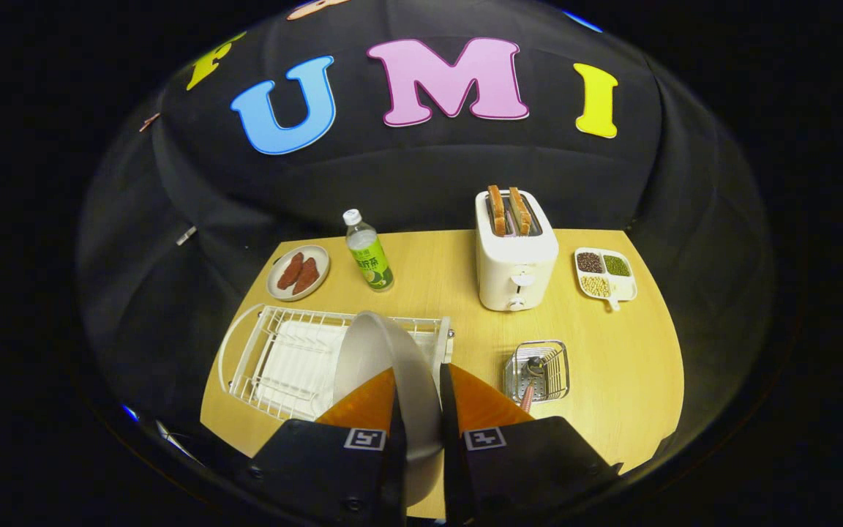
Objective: Take the plate from the dish rack, then take the spoon from the basket and place it into the plate.
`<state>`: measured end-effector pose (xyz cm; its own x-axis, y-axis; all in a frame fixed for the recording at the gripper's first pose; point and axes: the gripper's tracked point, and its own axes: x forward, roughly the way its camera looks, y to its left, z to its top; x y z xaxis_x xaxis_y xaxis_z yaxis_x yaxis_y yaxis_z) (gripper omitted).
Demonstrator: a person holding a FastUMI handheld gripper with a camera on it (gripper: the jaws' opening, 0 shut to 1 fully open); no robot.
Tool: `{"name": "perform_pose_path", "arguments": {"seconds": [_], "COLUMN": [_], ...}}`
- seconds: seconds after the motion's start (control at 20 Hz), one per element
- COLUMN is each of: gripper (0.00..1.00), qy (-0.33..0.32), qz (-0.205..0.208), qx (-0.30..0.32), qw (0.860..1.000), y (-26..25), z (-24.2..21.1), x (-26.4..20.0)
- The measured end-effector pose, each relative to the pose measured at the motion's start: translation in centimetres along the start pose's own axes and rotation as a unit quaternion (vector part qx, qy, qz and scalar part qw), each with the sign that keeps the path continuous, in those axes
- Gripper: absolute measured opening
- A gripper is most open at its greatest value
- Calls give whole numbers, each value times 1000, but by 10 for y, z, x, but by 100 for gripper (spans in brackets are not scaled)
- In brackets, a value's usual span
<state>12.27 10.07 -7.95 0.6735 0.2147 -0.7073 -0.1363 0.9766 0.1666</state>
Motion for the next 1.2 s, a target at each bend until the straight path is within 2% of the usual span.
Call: {"name": "perform_pose_path", "arguments": {"seconds": [0.15,0.4,0.7,0.95,1.2], "gripper": [24,24,24,24,24], "qy": [-13,-18,35,79,109], "qz": [18,78,88,101,106], "qx": [2,59,156,148,159], "qw": [1000,995,983,981,975], "y": [-8,-29,-87,-131,-162], "z": [-7,-36,-101,-151,-177], "x": [-32,-77,-106,-102,-55]}}
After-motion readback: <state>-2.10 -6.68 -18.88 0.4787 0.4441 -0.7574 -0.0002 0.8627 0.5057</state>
